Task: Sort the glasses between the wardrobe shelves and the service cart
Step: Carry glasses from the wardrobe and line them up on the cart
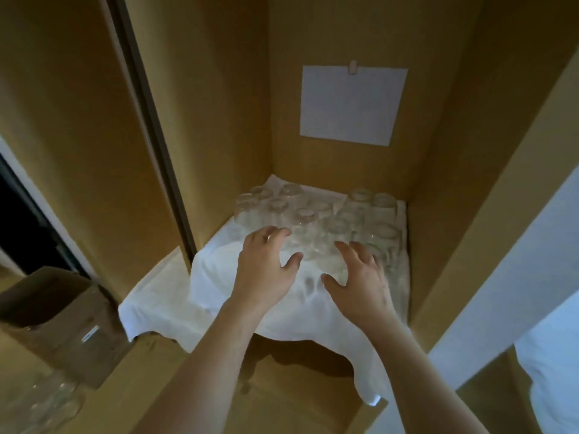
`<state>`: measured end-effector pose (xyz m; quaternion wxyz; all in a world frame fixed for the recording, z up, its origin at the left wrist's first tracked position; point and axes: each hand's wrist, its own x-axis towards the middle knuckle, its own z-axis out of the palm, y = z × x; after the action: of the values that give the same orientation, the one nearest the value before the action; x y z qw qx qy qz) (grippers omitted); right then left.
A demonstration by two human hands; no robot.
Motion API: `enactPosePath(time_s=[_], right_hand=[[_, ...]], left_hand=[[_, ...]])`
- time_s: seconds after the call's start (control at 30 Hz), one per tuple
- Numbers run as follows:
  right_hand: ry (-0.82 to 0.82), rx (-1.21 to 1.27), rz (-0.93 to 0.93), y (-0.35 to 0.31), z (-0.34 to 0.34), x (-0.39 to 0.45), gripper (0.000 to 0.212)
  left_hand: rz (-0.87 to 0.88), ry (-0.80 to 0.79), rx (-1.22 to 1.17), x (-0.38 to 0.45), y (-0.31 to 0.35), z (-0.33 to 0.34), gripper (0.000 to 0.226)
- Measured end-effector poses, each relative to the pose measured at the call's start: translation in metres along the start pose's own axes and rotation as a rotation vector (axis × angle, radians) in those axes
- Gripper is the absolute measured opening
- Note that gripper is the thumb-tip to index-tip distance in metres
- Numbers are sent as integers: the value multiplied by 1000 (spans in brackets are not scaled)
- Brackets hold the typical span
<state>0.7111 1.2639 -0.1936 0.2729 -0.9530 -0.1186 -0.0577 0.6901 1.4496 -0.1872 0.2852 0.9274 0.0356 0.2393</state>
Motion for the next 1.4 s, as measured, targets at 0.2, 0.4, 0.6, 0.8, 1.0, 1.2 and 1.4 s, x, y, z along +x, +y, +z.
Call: enactPosePath(time_s=[0.2, 0.4, 0.6, 0.8, 1.0, 1.2, 1.4], right_hand=[[60, 58, 87, 27, -12, 84, 68], [120, 97, 205, 49, -17, 148, 71], [241, 99, 264, 59, -21, 192, 68], [271, 10, 360, 76, -22, 231, 69], [181, -79, 407, 88, -19, 265, 70], [-169, -282, 476, 94, -15, 289, 73], [-358, -400, 511, 102, -18, 300, 86]], left_hand=[[84, -48, 35, 94, 6, 28, 44], [118, -91, -10, 164, 16, 63, 49], [224, -193, -60, 220, 31, 98, 51], [320, -407, -40, 277, 30, 133, 59], [427, -611, 31, 325, 33, 159, 72], [542, -861, 163, 349, 43, 185, 85], [626, -1167, 347, 360, 55, 224, 107]])
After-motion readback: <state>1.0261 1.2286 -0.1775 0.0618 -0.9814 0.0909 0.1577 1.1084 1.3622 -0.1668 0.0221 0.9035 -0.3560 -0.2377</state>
